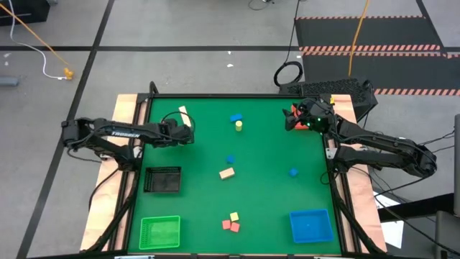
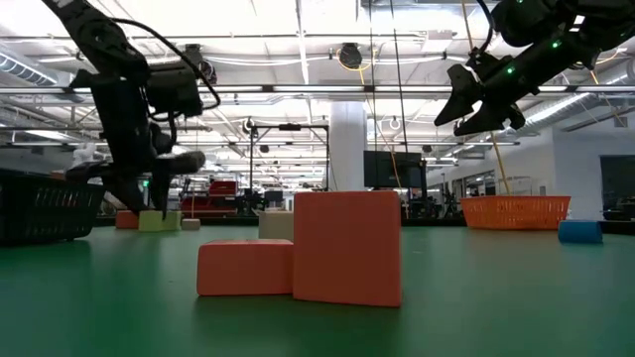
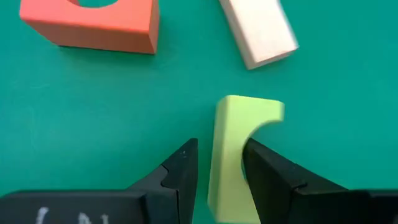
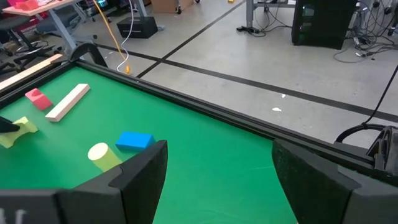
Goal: Sort & place blocks by color
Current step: Put the left yellow wooden block into the black basket
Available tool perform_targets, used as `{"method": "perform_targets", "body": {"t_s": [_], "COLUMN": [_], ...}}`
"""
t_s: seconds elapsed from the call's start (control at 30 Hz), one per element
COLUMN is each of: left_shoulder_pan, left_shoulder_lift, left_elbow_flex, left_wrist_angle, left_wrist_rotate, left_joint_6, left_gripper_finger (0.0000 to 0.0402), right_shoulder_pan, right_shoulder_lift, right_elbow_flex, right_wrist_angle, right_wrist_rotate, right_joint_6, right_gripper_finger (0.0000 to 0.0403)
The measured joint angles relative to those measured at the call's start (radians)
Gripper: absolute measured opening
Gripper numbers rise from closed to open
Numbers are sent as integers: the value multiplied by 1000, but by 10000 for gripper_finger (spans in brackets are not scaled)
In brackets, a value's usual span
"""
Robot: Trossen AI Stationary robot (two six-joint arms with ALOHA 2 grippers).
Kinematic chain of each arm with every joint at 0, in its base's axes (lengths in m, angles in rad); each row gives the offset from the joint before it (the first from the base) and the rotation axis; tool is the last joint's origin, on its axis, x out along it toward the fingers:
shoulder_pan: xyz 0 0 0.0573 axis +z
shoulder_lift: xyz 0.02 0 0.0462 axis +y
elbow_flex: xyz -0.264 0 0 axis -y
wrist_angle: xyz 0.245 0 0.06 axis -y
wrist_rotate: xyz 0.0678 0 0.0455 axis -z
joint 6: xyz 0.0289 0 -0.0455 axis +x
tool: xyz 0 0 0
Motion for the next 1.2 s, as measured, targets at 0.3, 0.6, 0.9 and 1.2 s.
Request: {"method": "perform_targets", "body": {"t_s": [0.3, 0.6, 0.9, 1.2], "left_shoulder_pan": [-12, -62, -209, -443], "left_shoulder_lift": [70, 11, -100, -235], "left_elbow_flex": [4, 0, 0, 2], "left_wrist_angle": [16, 121, 367, 495], "left_wrist_rotate": [-10, -29, 9, 191], "left_joint_6": [131, 233, 374, 401], "left_gripper_finger": [111, 51, 51, 50], "right_shoulder_pan": [0, 12, 66, 65], "right_shoulder_lift": [1, 56, 157, 199], "right_elbow_flex": [0, 0, 0, 0], "right_wrist_angle": [0, 8, 106, 146], "right_wrist_rotate": [-2, -132, -133, -132], "right_joint_6": [27, 75, 76, 72], "right_gripper_finger": [281, 281, 281, 281]}}
